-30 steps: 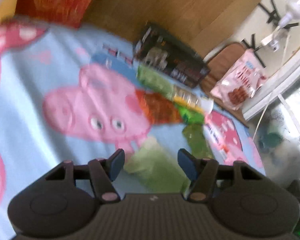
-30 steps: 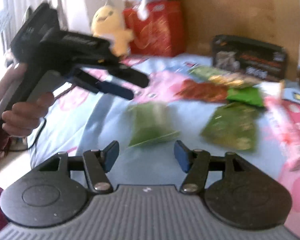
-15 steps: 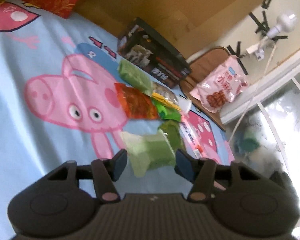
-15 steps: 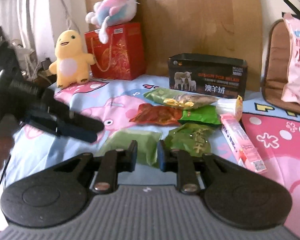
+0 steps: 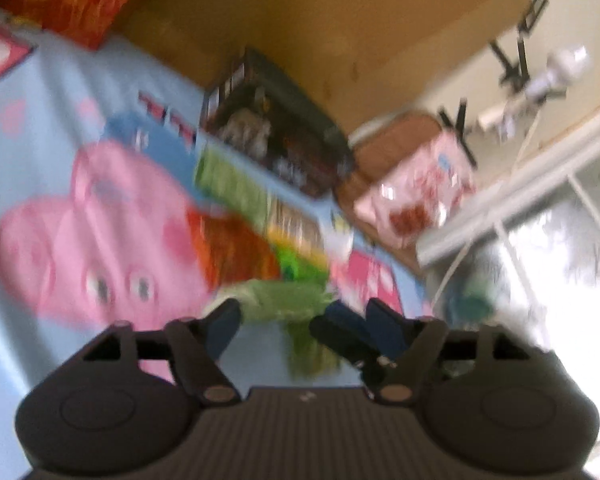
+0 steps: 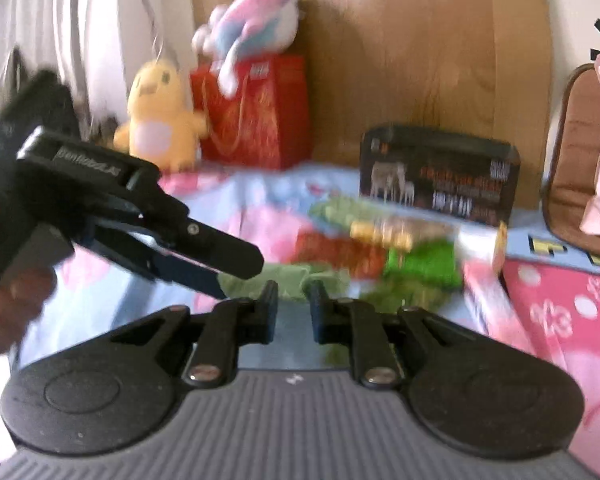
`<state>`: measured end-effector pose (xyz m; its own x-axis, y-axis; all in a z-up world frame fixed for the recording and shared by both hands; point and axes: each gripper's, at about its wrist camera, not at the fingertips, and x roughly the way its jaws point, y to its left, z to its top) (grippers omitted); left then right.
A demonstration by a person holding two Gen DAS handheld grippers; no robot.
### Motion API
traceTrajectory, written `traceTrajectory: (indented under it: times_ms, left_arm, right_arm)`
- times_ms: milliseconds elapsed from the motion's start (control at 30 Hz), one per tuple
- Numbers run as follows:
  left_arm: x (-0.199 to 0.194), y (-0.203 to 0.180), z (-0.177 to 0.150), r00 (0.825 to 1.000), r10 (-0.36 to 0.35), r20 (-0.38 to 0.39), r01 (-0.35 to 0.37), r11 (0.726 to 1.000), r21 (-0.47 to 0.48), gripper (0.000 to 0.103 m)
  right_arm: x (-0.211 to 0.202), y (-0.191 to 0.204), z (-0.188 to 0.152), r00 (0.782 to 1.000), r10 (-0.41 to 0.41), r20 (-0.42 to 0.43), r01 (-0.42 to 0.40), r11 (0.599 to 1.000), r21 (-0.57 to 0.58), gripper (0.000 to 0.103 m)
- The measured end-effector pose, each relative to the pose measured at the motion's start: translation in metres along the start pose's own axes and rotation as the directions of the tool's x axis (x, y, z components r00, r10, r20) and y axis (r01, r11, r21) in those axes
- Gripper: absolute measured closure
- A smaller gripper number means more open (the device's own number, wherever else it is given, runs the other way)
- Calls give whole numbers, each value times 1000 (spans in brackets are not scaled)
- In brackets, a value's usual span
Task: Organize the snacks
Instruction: 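Grasp the green pastry packet with the left tool, then lower the green packet into the black box and release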
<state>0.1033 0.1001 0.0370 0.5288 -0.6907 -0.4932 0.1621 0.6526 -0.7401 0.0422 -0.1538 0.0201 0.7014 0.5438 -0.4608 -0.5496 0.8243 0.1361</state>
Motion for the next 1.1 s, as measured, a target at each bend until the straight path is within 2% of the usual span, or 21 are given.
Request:
traceTrajectory:
  times_ms: [67, 133, 200, 267, 300, 367, 400, 433, 467, 533, 567, 600, 633, 667, 700, 733, 833, 967, 1100]
  left_arm:
    - [5, 9, 23, 1000, -17, 22, 19, 998, -62, 11]
    - [9, 20, 42, 998, -21, 52, 27, 992, -124, 12]
    - [5, 28, 53, 995, 35, 92, -22, 990, -143, 12]
    - [-5, 32, 52, 993, 29, 117, -15, 993, -119, 12]
    - [-10, 33, 48, 992, 30, 121, -17, 995, -102, 12]
    - [-12, 36, 40, 991, 66, 115, -57, 995, -78, 12]
    - [-11, 38, 37, 992, 70, 103, -63, 996, -70, 12]
    - [-7, 40, 32, 994, 67, 87, -62, 996, -62, 12]
    - [-3, 42, 28, 995, 69, 67, -66, 996, -55, 13]
    - [7, 46, 22, 995, 94, 34, -92, 995, -48, 18]
    - [13, 48, 20, 994, 104, 19, -103, 993, -48, 27]
    - [18, 52, 18, 994, 105, 5, -105, 993, -58, 42]
    - [23, 54, 16, 996, 93, -2, -93, 993, -66, 48]
    - [27, 55, 15, 996, 89, -12, -89, 994, -62, 63]
    - [30, 54, 15, 995, 98, -26, -99, 993, -65, 68]
    - [30, 53, 16, 994, 103, -24, -104, 992, -68, 68]
    - [21, 40, 21, 997, 82, -7, -82, 996, -47, 68]
    - [14, 7, 41, 997, 65, 39, -67, 997, 47, 68]
    - [36, -25, 81, 997, 53, 61, -60, 990, 126, 68]
  right_arm:
    - [20, -5, 13, 1000, 4, -2, -4, 999, 49, 81]
    - [41, -11, 23, 1000, 8, -18, -6, 994, 106, 81]
    - [62, -14, 31, 999, -33, -8, 33, 995, 91, 80]
    - [69, -18, 35, 997, -72, -16, 73, 993, 95, 80]
    - [64, -22, 35, 999, -51, -1, 51, 992, 112, 80]
    - [48, -27, 30, 1000, -6, 24, 2, 992, 130, 72]
    - [42, -29, 26, 1000, 9, 23, -12, 991, 132, 60]
    - [38, -27, 21, 1000, 23, 18, -25, 992, 124, 55]
    - [36, -25, 16, 1000, 30, 7, -30, 993, 110, 55]
    - [40, -18, 12, 999, 35, -22, -33, 997, 68, 54]
    - [47, -12, 11, 999, 33, -38, -32, 999, 32, 54]
    - [54, -7, 10, 998, 23, -55, -23, 1000, -8, 53]
    - [63, -4, 10, 997, 11, -71, -14, 999, -35, 53]
    - [70, -1, 10, 996, 16, -87, -20, 999, -45, 53]
    - [77, -1, 10, 994, 43, -105, -47, 998, -38, 54]
    - [83, 0, 10, 991, 56, -121, -60, 998, -28, 61]
    - [78, 6, 13, 995, 23, -92, -28, 998, -58, 64]
    - [55, 1, 28, 999, 38, -5, -38, 999, -24, 64]
    - [52, -17, 57, 997, -12, 78, 15, 999, -42, 64]
